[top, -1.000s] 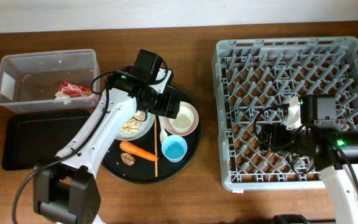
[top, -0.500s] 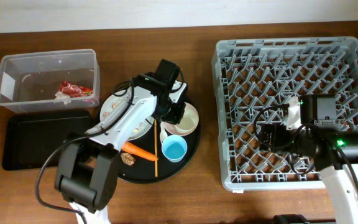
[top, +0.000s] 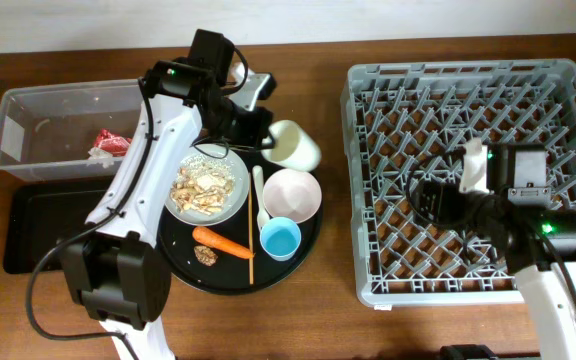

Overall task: Sort waste into correct bins and load items into the dishwasher rack
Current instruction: 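Lift the white cup and hand it to the right gripper, then place the white cup in the rack's right side with the right gripper, then grasp the blue cup with the left gripper and pass it right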

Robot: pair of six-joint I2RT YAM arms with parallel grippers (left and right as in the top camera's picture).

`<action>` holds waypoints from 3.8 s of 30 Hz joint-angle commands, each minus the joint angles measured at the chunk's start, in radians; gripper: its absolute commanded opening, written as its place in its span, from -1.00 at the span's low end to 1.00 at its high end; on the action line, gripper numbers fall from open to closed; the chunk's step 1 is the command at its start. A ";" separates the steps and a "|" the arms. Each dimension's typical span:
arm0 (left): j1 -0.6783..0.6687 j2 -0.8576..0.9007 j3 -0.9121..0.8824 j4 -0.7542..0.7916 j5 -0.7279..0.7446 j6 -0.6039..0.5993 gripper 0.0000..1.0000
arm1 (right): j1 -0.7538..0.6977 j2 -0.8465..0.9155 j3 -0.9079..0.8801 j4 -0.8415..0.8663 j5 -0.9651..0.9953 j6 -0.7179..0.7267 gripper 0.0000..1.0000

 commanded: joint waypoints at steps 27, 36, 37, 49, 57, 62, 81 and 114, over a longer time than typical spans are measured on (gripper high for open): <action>-0.092 -0.003 0.011 -0.002 0.625 0.212 -1.00 | 0.006 0.192 0.015 0.378 -1.090 -0.377 0.91; -0.092 -0.003 0.011 0.007 0.621 0.212 -0.97 | 0.005 0.192 0.015 0.383 -1.090 -0.377 0.66; -0.092 -0.003 0.011 0.007 0.621 0.212 -0.96 | 0.005 0.192 0.015 0.383 -1.090 -0.377 0.64; -0.092 -0.003 0.011 0.039 0.610 0.208 -0.88 | 0.006 0.192 0.015 0.383 -1.121 -0.377 0.36; -0.084 -0.003 0.011 0.038 0.605 0.208 -0.66 | 0.005 0.192 0.015 0.374 -1.100 -0.374 0.17; -0.051 -0.003 0.011 -0.017 0.154 0.142 -0.59 | 0.005 0.192 0.015 0.334 -0.857 -0.203 -0.01; 0.045 -0.003 0.011 -0.184 -0.566 -0.029 -0.57 | -0.568 0.328 0.381 -0.415 0.120 -0.039 -0.06; 0.150 -0.004 0.011 -0.284 -0.562 -0.140 -0.44 | -0.031 0.398 0.380 -0.307 -0.330 -0.241 0.77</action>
